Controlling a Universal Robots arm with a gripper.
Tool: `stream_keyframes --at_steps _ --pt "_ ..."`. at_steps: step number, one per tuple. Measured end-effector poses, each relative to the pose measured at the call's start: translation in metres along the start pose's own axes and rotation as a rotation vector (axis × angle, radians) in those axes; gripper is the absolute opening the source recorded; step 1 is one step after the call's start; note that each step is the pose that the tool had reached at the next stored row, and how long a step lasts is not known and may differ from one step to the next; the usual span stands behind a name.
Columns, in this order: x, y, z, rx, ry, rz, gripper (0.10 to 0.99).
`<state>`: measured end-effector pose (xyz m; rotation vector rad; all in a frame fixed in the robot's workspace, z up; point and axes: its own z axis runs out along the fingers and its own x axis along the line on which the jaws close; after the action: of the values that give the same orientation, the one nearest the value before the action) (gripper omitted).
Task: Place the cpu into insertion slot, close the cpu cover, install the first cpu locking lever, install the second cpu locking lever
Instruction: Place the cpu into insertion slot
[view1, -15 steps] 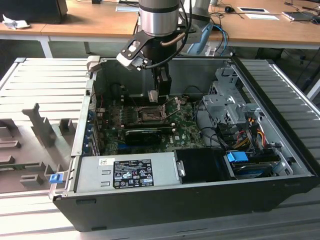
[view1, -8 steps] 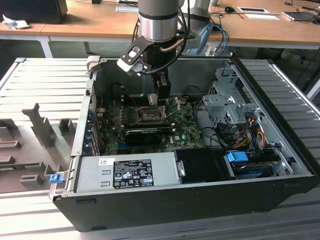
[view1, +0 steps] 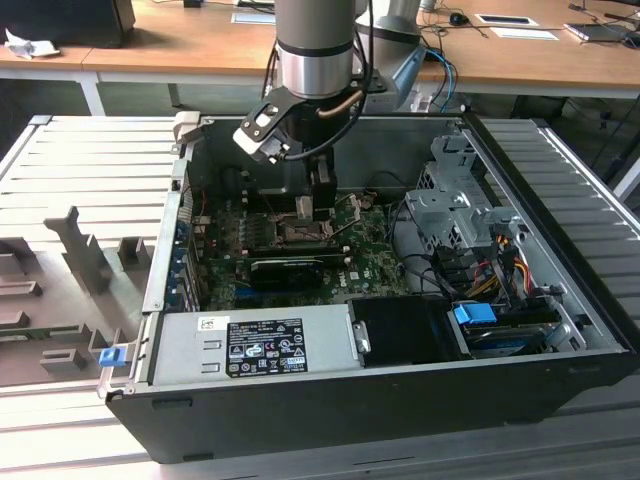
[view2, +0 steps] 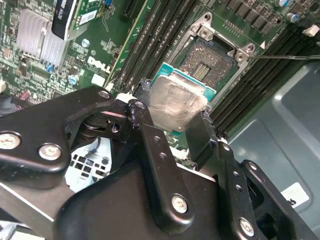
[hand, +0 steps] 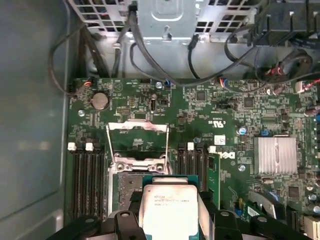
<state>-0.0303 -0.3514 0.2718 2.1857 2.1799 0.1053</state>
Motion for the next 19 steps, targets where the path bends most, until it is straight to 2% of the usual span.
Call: stream_keyframes --at_steps 6,12,15,19 --pt "0.0009 -0.0017 0.0119 0.0 -0.0014 0.001 0.525" --pt "0.0087 -0.0044 0.0208 0.0 0.0 -0.014 0.525" --pt "0.0151 -0.0068 0.0246 0.0 0.0 -0.014 0.525" --pt "0.0163 -0.0095 0.0295 0.0 0.0001 -0.014 0.525"
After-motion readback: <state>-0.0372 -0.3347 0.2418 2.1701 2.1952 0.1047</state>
